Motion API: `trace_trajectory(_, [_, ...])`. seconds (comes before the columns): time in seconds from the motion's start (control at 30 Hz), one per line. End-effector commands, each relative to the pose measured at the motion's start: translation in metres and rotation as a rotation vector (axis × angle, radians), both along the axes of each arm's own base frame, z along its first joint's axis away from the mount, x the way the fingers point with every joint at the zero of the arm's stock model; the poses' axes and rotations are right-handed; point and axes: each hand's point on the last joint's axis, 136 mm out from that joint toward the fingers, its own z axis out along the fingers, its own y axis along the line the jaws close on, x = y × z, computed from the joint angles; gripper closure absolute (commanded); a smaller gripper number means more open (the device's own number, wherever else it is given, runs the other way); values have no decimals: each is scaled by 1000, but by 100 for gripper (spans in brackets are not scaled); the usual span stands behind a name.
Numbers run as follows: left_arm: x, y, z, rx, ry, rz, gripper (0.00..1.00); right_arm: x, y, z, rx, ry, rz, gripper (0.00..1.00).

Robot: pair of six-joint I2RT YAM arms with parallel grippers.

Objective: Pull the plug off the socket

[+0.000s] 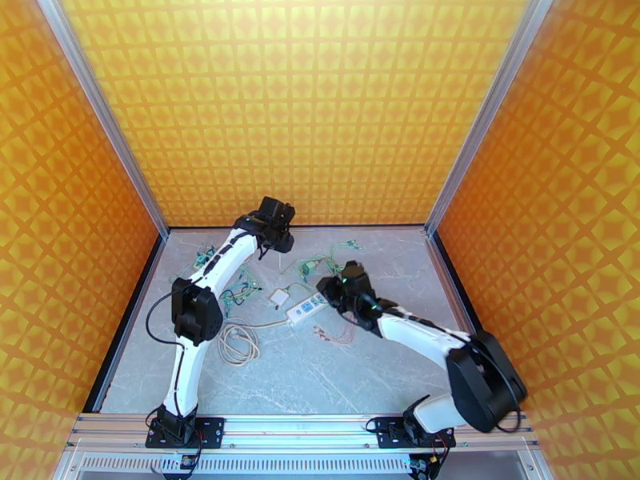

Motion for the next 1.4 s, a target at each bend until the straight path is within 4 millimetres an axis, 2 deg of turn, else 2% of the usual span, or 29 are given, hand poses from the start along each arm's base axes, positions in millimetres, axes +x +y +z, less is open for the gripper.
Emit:
trace_trajectory(0.0, [25, -8, -10, -47, -49, 12, 70, -9, -31, -2, -167, 25, -13, 67])
trace_trajectory(0.17, [51, -9, -37, -45, -64, 33, 68, -14, -50, 10, -196, 11, -40, 67])
trace_trajectory(0.3, [65, -12, -58, -69, -78, 53, 68, -19, -59, 10, -210, 16, -58, 67])
trace_trajectory(0.43, [72, -17, -71, -81, -84, 46, 62, -24, -64, 7, -213, 25, -72, 67])
trace_trajectory(0.53, [70, -22, -75, -101, -65, 33, 54, -27, -67, 4, -218, 32, -80, 67])
trace_trajectory(0.6, [68, -23, -75, -114, -51, 33, 53, -27, -67, 3, -221, 33, -78, 67])
trace_trajectory(0.67, [65, -23, -68, -128, -40, 38, 48, -26, -67, 5, -224, 26, -74, 66])
trace_trajectory(0.73, [60, -24, -55, -148, -36, 42, 31, -23, -65, 6, -231, 20, -63, 63])
trace_trajectory(0.77, [58, -23, -47, -157, -37, 43, 29, -22, -64, 7, -234, 16, -56, 58])
trace_trajectory(0.9, [44, -19, -7, -195, -54, 58, 9, -13, -53, 9, -250, 0, 4, 47])
trace_trajectory(1.0, [29, -13, 20, -212, -69, 66, 0, -6, -42, 11, -253, -11, 60, 44])
trace_trajectory(1.17, [2, 12, 51, -221, -89, 104, 1, 3, -21, 9, -257, -10, 140, 39])
trace_trajectory(1.27, [-11, 42, 58, -230, -91, 164, 1, 4, -8, 9, -263, -20, 174, 34])
trace_trajectory(1.33, [-19, 68, 58, -230, -87, 217, 1, 4, 0, 10, -258, -30, 192, 28])
trace_trajectory(1.37, [-22, 81, 56, -229, -85, 245, 1, 4, 4, 10, -257, -33, 199, 21])
